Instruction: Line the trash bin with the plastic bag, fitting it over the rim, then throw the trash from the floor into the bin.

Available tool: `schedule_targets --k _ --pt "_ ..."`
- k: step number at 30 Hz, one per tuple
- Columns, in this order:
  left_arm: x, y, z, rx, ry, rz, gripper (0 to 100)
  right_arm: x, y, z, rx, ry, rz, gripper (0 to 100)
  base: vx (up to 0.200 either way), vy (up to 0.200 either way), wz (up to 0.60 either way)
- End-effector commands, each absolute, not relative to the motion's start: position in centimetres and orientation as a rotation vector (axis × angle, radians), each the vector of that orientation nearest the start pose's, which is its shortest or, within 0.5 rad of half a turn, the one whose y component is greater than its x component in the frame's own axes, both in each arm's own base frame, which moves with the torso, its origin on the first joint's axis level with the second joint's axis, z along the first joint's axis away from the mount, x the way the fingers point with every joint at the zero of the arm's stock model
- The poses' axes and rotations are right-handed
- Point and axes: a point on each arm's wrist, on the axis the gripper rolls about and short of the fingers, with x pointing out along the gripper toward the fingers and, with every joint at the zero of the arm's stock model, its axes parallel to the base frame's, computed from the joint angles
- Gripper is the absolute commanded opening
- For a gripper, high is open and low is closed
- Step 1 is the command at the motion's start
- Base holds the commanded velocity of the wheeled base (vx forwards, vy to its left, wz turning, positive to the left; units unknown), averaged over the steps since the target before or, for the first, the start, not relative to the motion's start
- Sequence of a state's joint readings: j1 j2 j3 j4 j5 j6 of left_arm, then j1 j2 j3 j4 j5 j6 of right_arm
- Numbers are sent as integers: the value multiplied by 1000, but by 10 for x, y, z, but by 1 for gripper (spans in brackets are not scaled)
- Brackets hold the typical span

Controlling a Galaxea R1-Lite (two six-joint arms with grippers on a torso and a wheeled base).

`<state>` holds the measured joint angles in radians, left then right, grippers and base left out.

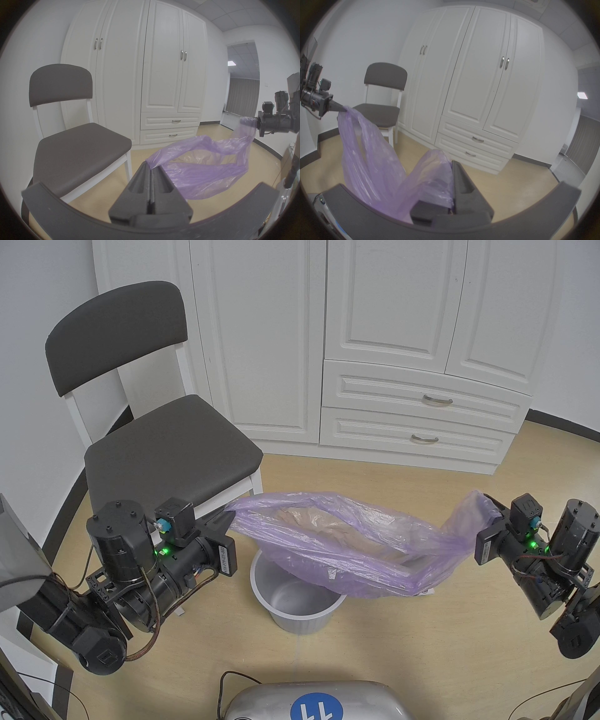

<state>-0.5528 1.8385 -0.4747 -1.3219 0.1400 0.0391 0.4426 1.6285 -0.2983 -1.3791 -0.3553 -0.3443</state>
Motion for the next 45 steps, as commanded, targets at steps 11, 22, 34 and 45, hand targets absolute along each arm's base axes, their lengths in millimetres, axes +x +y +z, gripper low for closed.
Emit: schedule_targets --k 11,22,34,45 --pt "255 -199 104 -15 -35 -471 0 203 145 105 -272 -11 455 0 0 0 0" --pt "256 -223 133 -106 -107 -534 0 189 179 126 -130 -91 647 0 0 0 0" --pt "259 -225 185 -230 266 -490 0 244 218 175 271 260 577 0 0 0 0" --pt "300 -216 180 -319 274 -377 0 314 247 144 472 335 423 0 0 0 0"
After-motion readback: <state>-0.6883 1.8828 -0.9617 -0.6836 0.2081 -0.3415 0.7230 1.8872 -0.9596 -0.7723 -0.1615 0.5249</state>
